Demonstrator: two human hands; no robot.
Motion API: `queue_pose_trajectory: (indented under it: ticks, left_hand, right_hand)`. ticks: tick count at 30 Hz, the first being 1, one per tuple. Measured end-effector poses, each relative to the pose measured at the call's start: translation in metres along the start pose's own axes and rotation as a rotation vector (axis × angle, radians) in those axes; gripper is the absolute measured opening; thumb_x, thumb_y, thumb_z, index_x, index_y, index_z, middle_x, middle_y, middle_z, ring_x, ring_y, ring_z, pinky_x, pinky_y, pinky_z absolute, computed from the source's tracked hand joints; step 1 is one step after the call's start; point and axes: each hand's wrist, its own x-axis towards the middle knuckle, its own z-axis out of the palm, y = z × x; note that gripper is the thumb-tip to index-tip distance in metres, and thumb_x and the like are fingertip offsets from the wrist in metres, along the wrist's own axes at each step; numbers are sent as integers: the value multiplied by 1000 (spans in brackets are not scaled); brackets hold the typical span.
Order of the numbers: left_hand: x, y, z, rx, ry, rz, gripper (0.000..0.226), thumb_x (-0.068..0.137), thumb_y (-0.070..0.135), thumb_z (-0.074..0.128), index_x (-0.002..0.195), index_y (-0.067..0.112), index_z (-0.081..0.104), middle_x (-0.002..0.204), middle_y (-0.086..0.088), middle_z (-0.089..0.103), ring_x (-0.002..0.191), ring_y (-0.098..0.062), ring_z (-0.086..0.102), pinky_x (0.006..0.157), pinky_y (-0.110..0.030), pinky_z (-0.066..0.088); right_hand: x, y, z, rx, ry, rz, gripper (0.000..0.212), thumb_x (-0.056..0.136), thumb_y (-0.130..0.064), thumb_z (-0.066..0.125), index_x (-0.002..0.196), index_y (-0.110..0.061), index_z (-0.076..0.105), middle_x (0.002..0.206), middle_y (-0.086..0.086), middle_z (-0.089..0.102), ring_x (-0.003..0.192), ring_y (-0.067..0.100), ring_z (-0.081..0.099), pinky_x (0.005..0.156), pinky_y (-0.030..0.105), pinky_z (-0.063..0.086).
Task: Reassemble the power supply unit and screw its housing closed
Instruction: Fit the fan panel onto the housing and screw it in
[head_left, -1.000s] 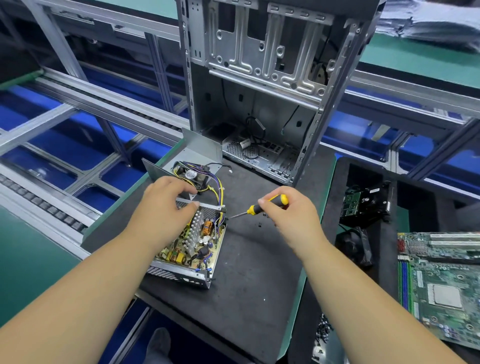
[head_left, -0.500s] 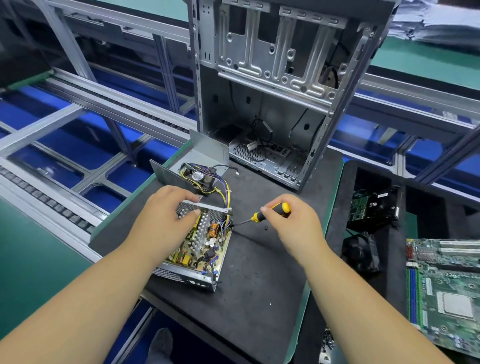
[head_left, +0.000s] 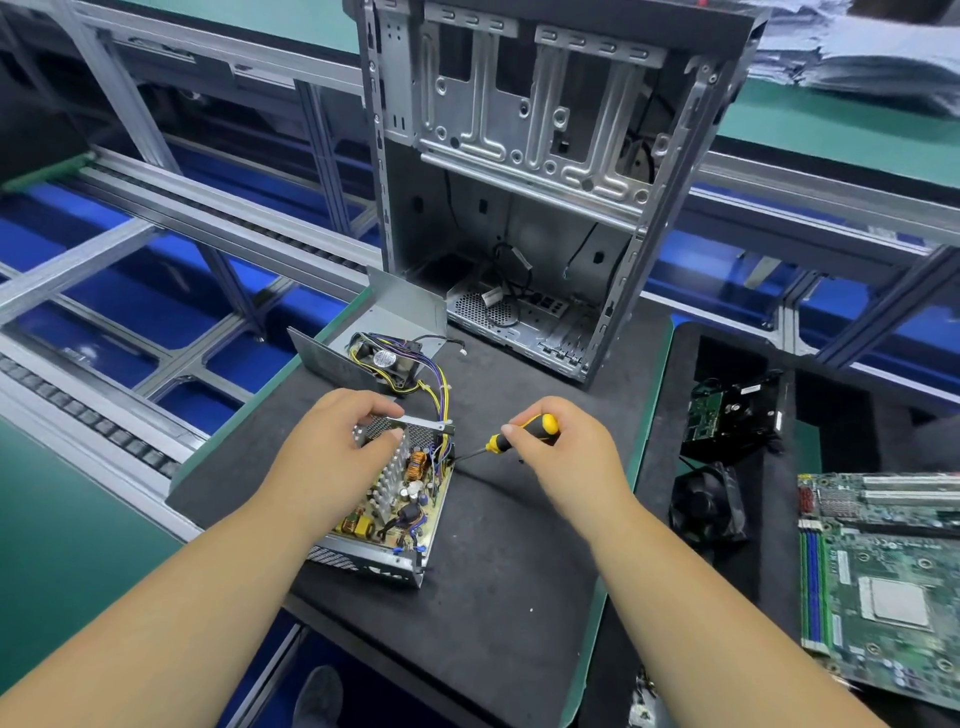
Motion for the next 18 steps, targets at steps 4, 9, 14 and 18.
queue_pose_trajectory:
  ticks: [4, 9, 14, 18]
  left_hand:
    - [-1, 3, 2, -21, 8, -25, 17, 90, 24, 64, 100, 37, 66, 100, 16, 56, 94, 10, 50, 73, -14, 36]
    - [-2, 9, 4, -172, -28, -147, 17, 93, 23, 60, 94, 37, 68, 92, 10, 65, 84, 5, 57, 69, -19, 42]
    - [0, 29, 14, -470, -150, -268, 20, 101, 16, 50, 102, 22, 68, 92, -2, 74, 79, -9, 70, 69, -20, 55]
    - [2, 48, 20, -860, -241, -415, 19, 103, 16, 49, 105, 11, 67, 93, -11, 74, 77, -14, 72, 71, -23, 57]
  right_hand:
    - [-3, -2, -10, 46, 24, -8, 11, 87, -32, 67, 77, -34, 63, 65, -13, 68, 44, 6, 38, 39, 12, 28]
    - [-6, -13, -29, 160, 67, -1, 9, 86, -30, 68, 77, -31, 66, 64, -11, 68, 44, 6, 41, 38, 19, 33]
    - [-5, -33, -55, 391, 159, -59, 11, 83, -25, 71, 73, -28, 68, 61, -8, 67, 54, 10, 47, 48, 20, 40]
    - [-10, -47, -68, 476, 167, -87, 8, 78, -26, 71, 70, -24, 69, 58, -5, 63, 51, 7, 48, 45, 17, 39]
